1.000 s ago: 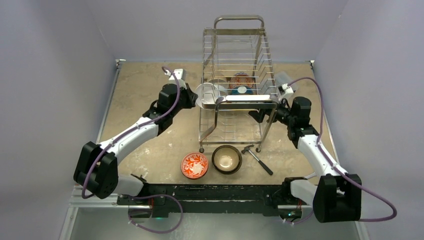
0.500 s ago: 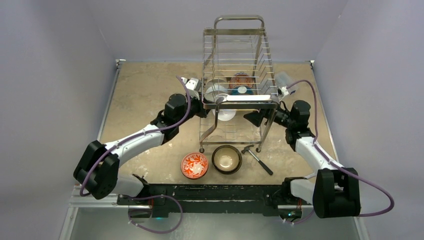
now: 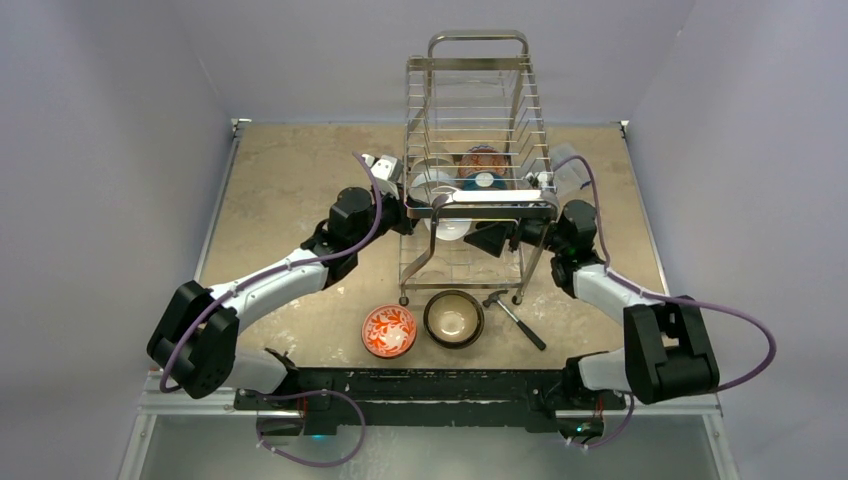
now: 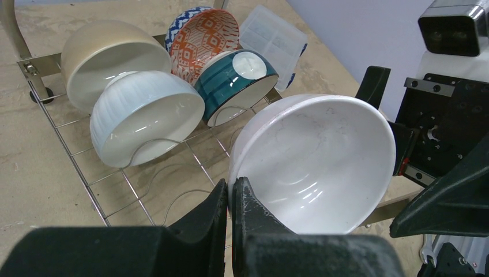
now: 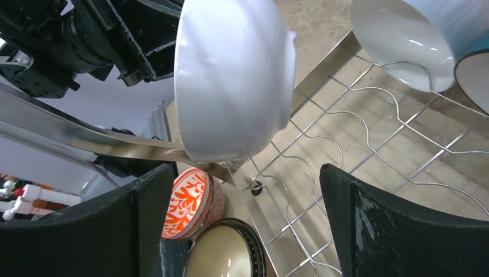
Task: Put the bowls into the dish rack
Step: Adjust the dish rack at the center of the board.
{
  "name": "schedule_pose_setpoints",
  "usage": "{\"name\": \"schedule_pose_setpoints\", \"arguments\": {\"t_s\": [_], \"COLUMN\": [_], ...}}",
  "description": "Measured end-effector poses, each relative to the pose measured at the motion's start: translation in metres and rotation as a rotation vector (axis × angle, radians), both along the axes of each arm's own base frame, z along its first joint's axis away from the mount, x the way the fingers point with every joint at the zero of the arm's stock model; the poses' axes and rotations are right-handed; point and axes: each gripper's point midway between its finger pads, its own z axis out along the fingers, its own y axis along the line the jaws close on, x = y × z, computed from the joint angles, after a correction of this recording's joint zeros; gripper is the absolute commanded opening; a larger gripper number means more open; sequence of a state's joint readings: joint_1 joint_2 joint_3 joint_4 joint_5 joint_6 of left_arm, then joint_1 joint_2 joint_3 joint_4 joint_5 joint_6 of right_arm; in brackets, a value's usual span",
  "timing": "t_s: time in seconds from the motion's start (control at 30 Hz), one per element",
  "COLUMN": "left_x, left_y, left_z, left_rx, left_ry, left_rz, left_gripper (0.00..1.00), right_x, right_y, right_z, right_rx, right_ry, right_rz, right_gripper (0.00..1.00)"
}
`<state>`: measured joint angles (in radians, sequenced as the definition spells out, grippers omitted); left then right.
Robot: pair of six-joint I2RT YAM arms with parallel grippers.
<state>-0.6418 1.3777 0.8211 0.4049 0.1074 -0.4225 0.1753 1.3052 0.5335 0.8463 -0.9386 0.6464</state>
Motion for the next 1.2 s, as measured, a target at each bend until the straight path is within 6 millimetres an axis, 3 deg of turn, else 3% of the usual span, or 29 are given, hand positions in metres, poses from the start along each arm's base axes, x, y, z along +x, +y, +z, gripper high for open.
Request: {"name": "schedule_pose_setpoints", "arguments": {"t_s": [0.13,0.47,0.73,1.2], "left_x": [0.000,0.001,0.001,-0.001], "left_y": [0.000,0.001,0.001,-0.002], "left_z": [0.000,0.000,0.001,0.005], "left_rx": [0.003,0.012,0.010,-0.001], "left_ry": [-0.003,-0.013,-0.019,-0.029], "left_rz": [-0.001,0.000,-0.010,-0.030], "left_gripper": [0.00,0.00,0.00,0.00], "right_x": [0.001,0.006,0.003,0.008], "right_y": [0.006,0.020,0.033,0.034], "right_z": [-0.004,0.008,0.013,0.020], "right_rx": [0.015,0.094,0.156,0.179], "right_ry": [0.026,0.035,0.061,0.060], "right_rz": [0.018,0.079,0.148,0.139], "right_gripper": [0.99,0.97,0.89,0.93]}}
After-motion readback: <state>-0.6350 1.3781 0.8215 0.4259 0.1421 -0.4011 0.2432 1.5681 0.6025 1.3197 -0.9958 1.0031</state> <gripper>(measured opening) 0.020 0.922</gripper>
